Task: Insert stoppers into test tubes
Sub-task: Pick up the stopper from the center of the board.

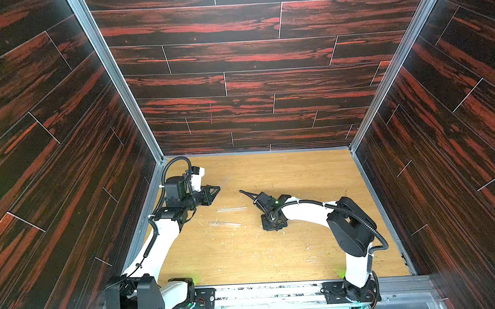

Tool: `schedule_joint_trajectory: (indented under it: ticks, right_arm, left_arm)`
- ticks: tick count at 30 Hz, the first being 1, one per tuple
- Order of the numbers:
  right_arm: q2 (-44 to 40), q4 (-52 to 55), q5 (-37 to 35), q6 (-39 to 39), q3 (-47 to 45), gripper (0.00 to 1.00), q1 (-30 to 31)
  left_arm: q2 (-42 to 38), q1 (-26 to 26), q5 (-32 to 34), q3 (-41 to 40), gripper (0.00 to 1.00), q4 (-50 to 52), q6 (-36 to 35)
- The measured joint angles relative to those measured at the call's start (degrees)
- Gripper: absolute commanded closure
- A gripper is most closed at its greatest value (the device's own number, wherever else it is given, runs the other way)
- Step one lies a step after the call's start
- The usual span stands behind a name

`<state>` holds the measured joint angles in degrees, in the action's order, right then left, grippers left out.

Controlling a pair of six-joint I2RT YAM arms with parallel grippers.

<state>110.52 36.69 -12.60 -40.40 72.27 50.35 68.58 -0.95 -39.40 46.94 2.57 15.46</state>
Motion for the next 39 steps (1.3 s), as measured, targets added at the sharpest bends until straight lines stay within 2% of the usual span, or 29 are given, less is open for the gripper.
schedule_joint_trajectory:
  ticks: [8, 24, 32, 39]
  right_arm:
    - [0.00, 0.44, -0.02, -0.02, 0.09, 0.71, 0.17]
    - [0.07, 1.09, -0.11, 0.02, 0.33, 0.72, 1.14]
    - [0.39, 1.46, -0.63, -0.50, 0.66, 0.68, 1.11]
    - [0.39, 1.57, -1.18, -1.03, 0.85, 0.74, 1.05]
  left_arm:
    - [0.00, 0.00, 0.00, 0.00, 0.91, 0.00, 0.00]
    - [0.00, 0.11, 0.00, 0.00, 0.91, -0.02, 0.04]
    - [0.00, 0.15, 0.00, 0.00, 0.91, -0.04, 0.22]
    - [0.00, 0.15, 0.00, 0.00, 0.91, -0.13, 0.44]
